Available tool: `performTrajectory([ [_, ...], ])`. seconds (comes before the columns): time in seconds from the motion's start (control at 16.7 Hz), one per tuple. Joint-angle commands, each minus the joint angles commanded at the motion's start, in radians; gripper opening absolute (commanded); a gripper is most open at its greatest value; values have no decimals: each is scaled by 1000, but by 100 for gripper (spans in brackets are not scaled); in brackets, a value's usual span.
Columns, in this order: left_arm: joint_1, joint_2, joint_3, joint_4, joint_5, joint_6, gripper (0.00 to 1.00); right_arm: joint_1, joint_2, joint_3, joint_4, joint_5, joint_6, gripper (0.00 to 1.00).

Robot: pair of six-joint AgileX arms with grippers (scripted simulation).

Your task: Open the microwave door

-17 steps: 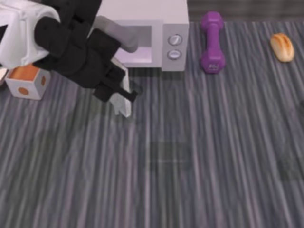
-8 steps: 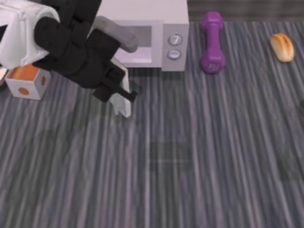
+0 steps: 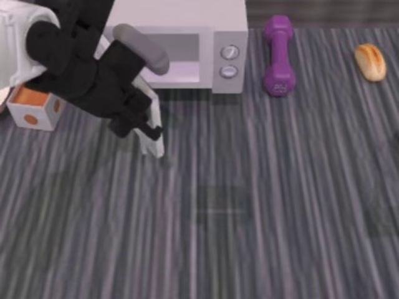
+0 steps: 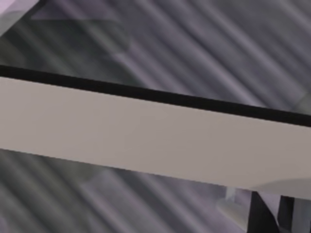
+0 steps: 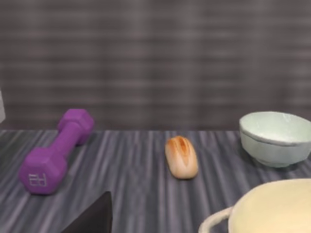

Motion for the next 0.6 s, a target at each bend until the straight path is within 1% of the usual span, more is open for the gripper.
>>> performTrajectory([
  [0.18,21,-13,-11,-10,29,53,0,0,0,0,0,0,0,100],
  [0.6,22,-14,-11,-10,30,55,0,0,0,0,0,0,0,100],
])
